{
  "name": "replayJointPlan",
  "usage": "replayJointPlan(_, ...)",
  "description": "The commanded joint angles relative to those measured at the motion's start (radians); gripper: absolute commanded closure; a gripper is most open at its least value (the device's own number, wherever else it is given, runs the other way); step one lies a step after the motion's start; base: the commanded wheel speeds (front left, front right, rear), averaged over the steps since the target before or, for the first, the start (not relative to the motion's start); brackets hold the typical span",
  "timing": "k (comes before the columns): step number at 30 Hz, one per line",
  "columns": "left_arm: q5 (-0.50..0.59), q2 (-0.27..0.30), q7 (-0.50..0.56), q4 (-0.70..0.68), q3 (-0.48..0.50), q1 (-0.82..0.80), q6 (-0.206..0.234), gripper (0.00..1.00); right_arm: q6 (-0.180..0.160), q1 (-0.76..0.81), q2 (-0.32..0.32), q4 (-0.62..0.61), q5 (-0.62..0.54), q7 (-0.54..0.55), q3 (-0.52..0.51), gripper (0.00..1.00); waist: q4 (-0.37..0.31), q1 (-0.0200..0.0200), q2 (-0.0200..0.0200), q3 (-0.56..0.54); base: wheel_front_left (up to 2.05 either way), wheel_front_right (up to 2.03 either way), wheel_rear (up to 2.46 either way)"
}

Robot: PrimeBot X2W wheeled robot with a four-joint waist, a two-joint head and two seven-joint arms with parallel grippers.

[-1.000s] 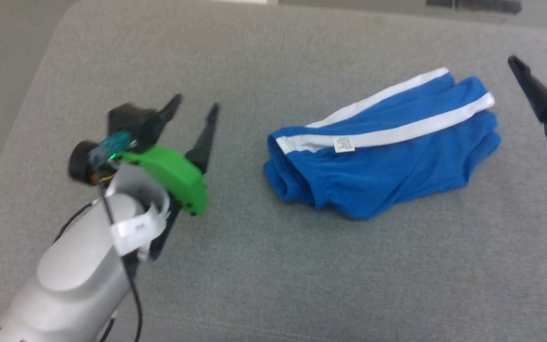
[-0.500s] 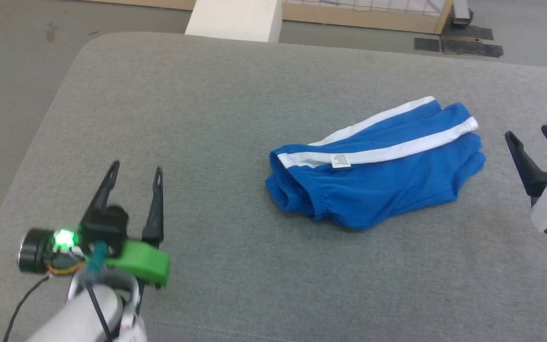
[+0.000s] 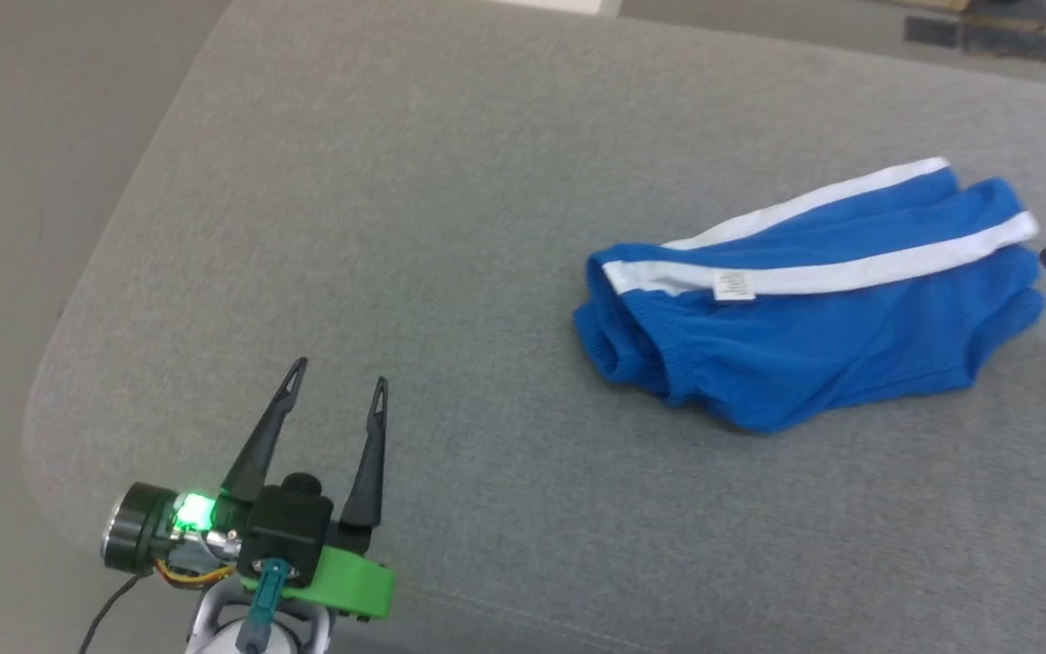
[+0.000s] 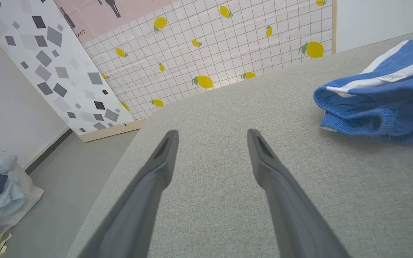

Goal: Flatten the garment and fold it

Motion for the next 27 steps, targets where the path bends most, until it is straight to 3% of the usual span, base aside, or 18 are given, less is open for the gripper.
replayJointPlan(1,0.016,-0.015,-0.005,0.0,0.011,0.0,-0.012,0.0,-0.002,-0.044,0.009,0.019,0.003,0.045,-0.018,0.0,0.068,0.0001,0.0,0.076,0.0,0.0,0.0)
replayJointPlan(10,0.058,-0.085,-0.005,0.011,0.051,-0.005,-0.065,0.0,-0.002,-0.175,0.02,0.139,-0.062,0.273,-0.106,0.0,0.129,0.0001,0.0,0.142,0.0,0.0,0.0)
replayJointPlan(23,0.107,-0.149,-0.005,0.013,0.118,0.017,-0.12,0.0,-0.002,-0.085,0.052,0.125,-0.148,0.425,-0.082,0.0,0.142,0.0001,0.0,0.175,0.0,0.0,0.0)
replayJointPlan(24,0.11,-0.153,-0.005,0.014,0.122,0.019,-0.124,0.0,-0.002,-0.075,0.057,0.116,-0.145,0.435,-0.077,0.55,0.14,0.0001,0.0,0.175,0.0,0.0,0.0)
replayJointPlan(26,0.115,-0.161,-0.005,0.019,0.13,0.025,-0.133,0.0,-0.002,-0.056,0.066,0.097,-0.139,0.441,-0.072,1.0,0.134,0.0001,0.0,0.169,0.0,0.0,0.0)
replayJointPlan(27,0.117,-0.164,-0.005,0.022,0.133,0.029,-0.139,0.0,-0.002,-0.046,0.072,0.088,-0.134,0.436,-0.075,1.0,0.13,0.0001,0.0,0.161,0.0,0.0,0.0)
